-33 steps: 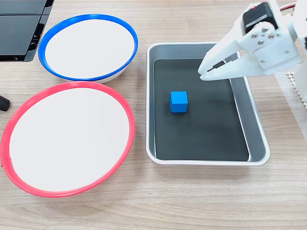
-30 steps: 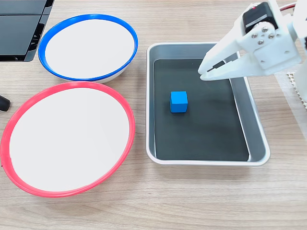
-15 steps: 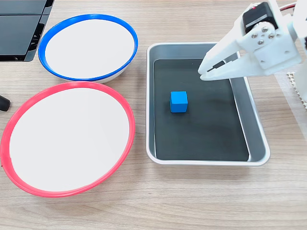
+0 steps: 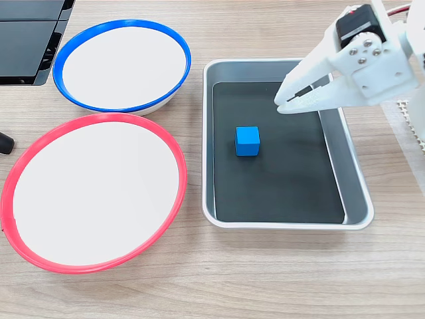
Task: Move a blue block from tray to blue dish
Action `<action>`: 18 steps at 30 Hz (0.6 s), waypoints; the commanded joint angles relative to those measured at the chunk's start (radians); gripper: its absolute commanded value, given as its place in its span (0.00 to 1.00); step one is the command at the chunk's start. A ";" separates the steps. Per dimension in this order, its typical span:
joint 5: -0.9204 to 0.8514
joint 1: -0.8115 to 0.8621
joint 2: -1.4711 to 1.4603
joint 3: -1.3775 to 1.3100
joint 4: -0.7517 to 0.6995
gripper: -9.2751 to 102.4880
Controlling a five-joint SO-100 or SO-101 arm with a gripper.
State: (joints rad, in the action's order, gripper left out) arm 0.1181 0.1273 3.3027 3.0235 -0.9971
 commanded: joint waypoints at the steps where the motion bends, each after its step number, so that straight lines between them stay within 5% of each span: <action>1: -0.133 0.046 0.009 -0.009 0.025 0.08; 5: -0.604 0.141 -0.130 -0.117 0.107 0.08; 10: -0.755 0.233 -0.385 -0.357 0.146 0.08; 18: -1.012 0.081 -0.937 -0.822 -0.173 0.09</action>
State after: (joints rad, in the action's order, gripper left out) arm -0.8207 0.2470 2.5418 2.3639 -1.0661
